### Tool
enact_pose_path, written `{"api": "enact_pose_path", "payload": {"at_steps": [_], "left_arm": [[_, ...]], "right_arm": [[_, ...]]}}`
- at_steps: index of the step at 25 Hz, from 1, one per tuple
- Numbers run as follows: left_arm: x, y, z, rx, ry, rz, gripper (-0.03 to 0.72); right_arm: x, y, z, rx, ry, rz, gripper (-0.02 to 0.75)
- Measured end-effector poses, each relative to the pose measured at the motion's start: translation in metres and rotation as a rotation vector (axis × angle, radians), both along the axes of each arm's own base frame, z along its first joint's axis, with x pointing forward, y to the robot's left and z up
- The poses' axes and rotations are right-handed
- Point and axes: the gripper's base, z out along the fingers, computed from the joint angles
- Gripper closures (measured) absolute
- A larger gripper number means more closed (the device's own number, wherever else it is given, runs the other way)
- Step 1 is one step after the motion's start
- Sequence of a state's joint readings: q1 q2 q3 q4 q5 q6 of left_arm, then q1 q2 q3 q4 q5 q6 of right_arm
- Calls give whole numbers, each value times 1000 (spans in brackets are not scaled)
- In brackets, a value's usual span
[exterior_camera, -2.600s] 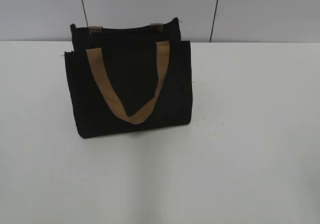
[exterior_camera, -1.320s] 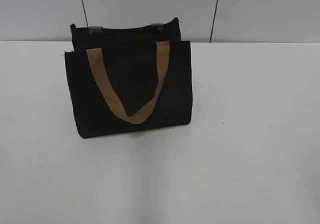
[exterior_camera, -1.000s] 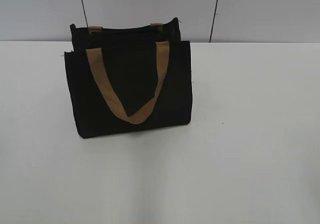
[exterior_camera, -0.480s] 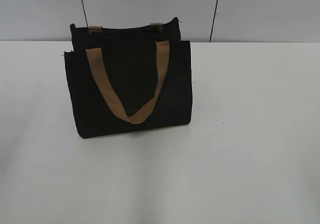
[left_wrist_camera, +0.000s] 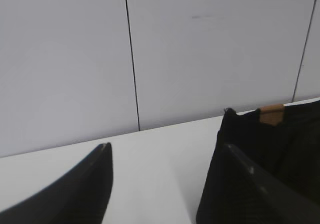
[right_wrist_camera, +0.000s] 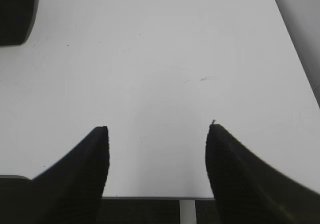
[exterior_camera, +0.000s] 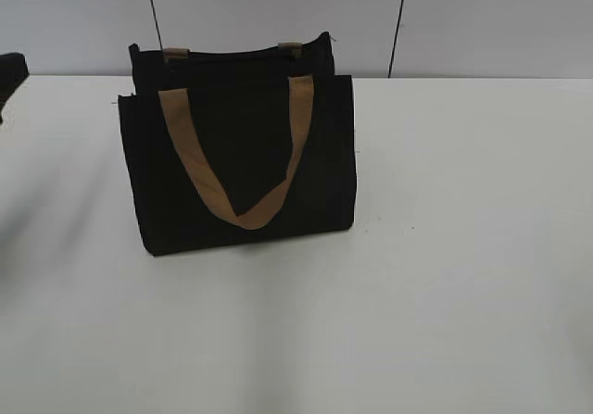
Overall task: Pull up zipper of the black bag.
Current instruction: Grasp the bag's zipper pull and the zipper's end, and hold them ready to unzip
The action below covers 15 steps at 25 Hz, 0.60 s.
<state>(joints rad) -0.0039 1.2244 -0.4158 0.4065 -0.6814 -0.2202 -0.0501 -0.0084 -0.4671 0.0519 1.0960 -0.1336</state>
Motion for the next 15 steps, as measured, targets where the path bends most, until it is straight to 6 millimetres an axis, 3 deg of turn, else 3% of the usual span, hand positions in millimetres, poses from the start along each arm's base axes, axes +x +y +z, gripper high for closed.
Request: {"api": "enact_pose_path", "payload": {"at_steps": [4,8,15], "left_arm": [[21,11,-36,-84,74,-35,190],[29,13,-70,-133,155,-150,190],[49,5,-110,-103,288,-400,190]], "right_arm": [[0,0,0,0,0,0,272],[0,0,0,0,0,0,272],[0,0,0,0,0,0,272]]}}
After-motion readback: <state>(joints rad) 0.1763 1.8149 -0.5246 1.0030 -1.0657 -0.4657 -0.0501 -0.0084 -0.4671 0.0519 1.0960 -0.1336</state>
